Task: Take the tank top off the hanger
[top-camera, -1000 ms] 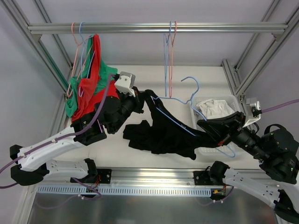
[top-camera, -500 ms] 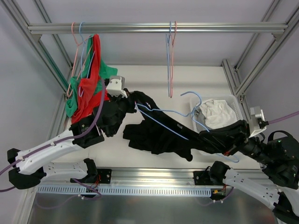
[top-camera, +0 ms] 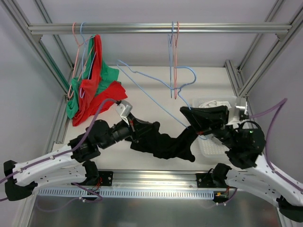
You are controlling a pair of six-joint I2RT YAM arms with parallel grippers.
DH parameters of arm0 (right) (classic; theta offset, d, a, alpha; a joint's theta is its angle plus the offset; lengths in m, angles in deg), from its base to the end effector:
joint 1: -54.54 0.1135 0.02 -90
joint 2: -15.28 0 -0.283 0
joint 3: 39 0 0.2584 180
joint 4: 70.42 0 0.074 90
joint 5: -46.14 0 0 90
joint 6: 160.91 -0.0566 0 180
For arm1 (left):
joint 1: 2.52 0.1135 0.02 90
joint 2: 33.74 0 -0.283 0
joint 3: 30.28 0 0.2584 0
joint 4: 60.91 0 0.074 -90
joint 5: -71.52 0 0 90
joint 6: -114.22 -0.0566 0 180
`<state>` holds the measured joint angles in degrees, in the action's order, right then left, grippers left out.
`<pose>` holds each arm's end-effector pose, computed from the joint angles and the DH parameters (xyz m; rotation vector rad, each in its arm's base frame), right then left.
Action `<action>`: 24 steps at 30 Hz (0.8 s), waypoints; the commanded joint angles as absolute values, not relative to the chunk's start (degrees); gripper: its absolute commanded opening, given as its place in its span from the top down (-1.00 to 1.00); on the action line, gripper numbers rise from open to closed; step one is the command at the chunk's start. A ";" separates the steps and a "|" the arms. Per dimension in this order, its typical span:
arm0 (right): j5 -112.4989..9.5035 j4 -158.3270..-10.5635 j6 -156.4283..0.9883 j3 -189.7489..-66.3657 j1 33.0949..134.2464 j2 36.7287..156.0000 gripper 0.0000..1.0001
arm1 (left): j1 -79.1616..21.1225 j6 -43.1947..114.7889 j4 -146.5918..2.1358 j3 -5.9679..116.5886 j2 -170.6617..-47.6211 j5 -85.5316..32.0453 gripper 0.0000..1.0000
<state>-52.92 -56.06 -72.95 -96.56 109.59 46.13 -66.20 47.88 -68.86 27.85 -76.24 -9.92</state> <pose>0.0533 0.0918 0.4601 -0.5369 0.7286 0.9985 0.0914 -0.1657 0.3917 0.4021 1.4883 -1.1301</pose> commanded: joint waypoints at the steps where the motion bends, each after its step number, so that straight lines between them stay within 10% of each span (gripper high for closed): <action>1: -52.39 -24.83 -69.43 -98.13 110.26 55.15 0.99 | -66.50 50.32 -58.35 22.45 -78.11 -26.44 1.00; 8: -46.50 2.51 -50.19 -102.16 118.50 70.73 0.99 | -68.96 49.00 -59.03 20.41 -85.93 -31.61 1.00; 24: -17.40 3.95 1.96 -109.38 139.18 84.36 0.99 | -74.94 58.32 -72.39 12.76 -92.89 -4.42 1.00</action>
<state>-24.33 -12.15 -8.73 -106.92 138.44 82.55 -74.24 56.36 -71.24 12.29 -95.05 -9.62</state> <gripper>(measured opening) 0.032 0.006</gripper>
